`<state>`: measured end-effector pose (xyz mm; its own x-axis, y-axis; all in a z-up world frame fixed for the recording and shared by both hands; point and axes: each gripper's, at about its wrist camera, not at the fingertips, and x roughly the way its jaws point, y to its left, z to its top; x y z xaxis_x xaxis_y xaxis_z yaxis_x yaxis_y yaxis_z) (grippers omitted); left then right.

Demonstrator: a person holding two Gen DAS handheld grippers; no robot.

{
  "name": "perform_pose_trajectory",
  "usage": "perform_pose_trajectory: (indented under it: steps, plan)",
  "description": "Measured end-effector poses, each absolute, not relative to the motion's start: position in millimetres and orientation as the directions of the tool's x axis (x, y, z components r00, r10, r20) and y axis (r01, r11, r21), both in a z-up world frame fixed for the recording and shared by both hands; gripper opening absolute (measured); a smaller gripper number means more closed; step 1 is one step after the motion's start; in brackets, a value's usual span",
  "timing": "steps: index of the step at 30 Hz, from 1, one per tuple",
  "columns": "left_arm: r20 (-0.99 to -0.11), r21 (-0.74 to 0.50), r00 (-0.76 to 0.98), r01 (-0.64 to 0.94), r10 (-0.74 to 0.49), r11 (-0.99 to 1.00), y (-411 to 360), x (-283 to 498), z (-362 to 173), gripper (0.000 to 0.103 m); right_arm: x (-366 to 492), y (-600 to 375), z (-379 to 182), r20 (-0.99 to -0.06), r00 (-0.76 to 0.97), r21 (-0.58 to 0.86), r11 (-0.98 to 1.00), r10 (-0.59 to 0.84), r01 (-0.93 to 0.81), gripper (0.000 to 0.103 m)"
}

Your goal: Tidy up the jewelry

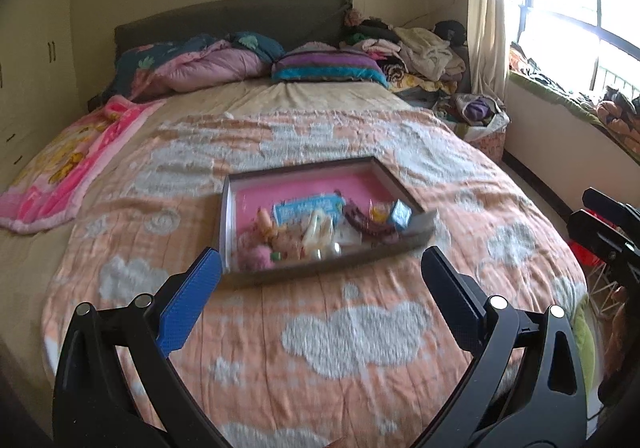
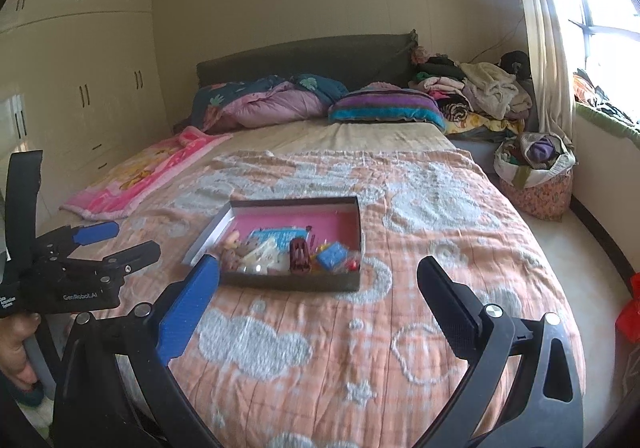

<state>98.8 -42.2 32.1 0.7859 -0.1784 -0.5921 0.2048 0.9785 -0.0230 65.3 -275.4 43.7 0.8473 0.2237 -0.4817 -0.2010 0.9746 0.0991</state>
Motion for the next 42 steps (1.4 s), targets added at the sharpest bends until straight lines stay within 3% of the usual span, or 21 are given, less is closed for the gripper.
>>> perform_pose_trajectory:
  steps: [14, 42]
  plan:
    - [-0.651, -0.035, 0.736, 0.215, -0.185, 0.976, -53.7, 54.9, -8.0, 0.094, 30.0, -268.4, -3.3, -0.599, 0.768, 0.118, 0.974, 0.227, -0.196, 0.099]
    - [-0.65, -0.041, 0.741, 0.19, -0.171, 0.981, -51.0, 48.9, -3.8, 0.094, 21.4, -269.6, 0.3, -0.591, 0.774, 0.117, 0.973, 0.228, -0.197, 0.099]
